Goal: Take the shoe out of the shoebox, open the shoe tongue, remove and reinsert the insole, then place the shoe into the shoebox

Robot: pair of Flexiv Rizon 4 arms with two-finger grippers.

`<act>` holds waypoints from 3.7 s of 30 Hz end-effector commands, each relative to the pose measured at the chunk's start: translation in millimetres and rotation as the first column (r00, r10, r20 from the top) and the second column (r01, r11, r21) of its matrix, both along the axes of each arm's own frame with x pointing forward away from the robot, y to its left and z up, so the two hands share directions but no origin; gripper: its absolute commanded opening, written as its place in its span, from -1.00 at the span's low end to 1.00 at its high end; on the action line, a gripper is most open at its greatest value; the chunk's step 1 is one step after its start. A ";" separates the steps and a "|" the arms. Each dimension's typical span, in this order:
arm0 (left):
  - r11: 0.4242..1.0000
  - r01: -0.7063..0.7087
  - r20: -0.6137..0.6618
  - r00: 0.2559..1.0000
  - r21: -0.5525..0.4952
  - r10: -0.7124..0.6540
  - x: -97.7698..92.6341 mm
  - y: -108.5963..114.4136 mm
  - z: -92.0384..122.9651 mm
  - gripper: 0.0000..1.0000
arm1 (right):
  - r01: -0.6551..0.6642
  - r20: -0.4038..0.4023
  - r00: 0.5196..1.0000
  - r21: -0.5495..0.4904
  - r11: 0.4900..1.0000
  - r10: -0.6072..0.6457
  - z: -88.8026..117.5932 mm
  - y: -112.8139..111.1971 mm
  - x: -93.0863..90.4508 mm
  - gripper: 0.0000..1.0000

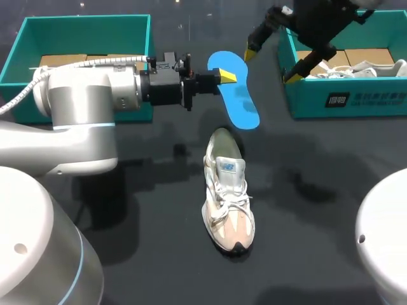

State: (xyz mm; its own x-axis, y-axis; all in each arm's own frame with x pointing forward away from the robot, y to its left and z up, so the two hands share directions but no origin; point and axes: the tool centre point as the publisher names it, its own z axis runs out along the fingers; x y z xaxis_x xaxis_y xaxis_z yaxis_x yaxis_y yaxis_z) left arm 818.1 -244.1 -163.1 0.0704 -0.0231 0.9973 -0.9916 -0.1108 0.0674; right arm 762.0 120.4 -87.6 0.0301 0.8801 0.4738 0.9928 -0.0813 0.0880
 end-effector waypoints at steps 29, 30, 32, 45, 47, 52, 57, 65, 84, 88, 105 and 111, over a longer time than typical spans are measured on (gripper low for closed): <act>1.000 -0.001 0.000 1.000 0.003 0.001 -1.0 0.2 0.4 -1.00 | 0.051 0.001 0.998 -0.521 0.852 -0.060 12.8 64.0 -5.2 1.00; 1.000 -0.001 0.000 1.000 0.003 0.001 -1.0 0.2 0.4 -1.00 | 0.050 0.002 0.998 -0.501 0.864 -0.057 12.9 62.2 -5.5 1.00; 1.000 -0.001 0.000 1.000 0.003 0.001 -1.0 0.2 0.4 -1.00 | 0.053 0.010 0.999 -0.417 0.907 -0.054 13.4 56.1 -6.6 1.00; 1.000 -0.001 0.000 1.000 0.003 0.001 -1.0 0.2 0.4 -1.00 | 0.094 -0.002 0.996 0.087 0.992 -0.095 15.1 5.5 -16.5 1.00; 1.000 -0.001 0.000 1.000 0.003 0.001 -1.0 0.2 0.4 -1.00 | 0.100 -0.016 0.995 0.143 0.985 -0.099 13.8 1.2 -16.7 1.00; 1.000 -0.001 0.000 1.000 0.003 0.001 -1.0 0.2 0.4 -1.00 | 0.096 -0.030 0.995 0.281 0.955 -0.092 9.1 -5.0 -17.7 1.00; 1.000 -0.001 0.000 1.000 0.003 0.001 -1.0 0.2 0.4 -1.00 | 0.087 -0.040 0.996 0.413 0.907 -0.078 -0.6 -8.3 -18.2 1.00; 1.000 -0.001 0.000 1.000 0.003 0.001 -1.0 0.2 0.4 -1.00 | 0.058 -0.019 0.998 0.574 0.817 -0.058 -16.8 -12.3 -19.6 1.00; 1.000 -0.001 0.000 1.000 0.003 0.001 -1.0 0.2 0.4 -1.00 | 0.030 0.024 0.997 0.771 0.637 -0.076 -34.4 -30.4 -12.6 1.00; 1.000 -0.001 0.000 1.000 0.003 0.001 -1.0 0.2 0.4 -1.00 | 0.038 0.015 0.997 0.787 0.616 -0.082 -36.0 -30.8 -9.4 1.00; 1.000 -0.001 0.000 1.000 0.003 0.001 -1.0 0.2 0.4 -1.00 | 0.091 -0.042 0.994 0.815 0.572 -0.099 -48.1 -26.9 -1.9 1.00; 1.000 -0.008 0.097 0.995 -0.025 0.011 2.5 5.8 6.0 -1.00 | 0.106 -0.053 0.992 0.824 0.556 -0.110 -47.9 -27.7 -1.7 1.00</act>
State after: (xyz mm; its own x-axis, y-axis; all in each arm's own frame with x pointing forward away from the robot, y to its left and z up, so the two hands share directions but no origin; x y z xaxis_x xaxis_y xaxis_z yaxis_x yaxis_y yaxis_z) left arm 821.0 -243.3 -157.1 0.0006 -0.0202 0.9998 -0.9940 -0.1091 -0.0016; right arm 761.3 91.2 -134.6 0.0922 0.1039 0.9903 0.9732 -0.2200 -0.0675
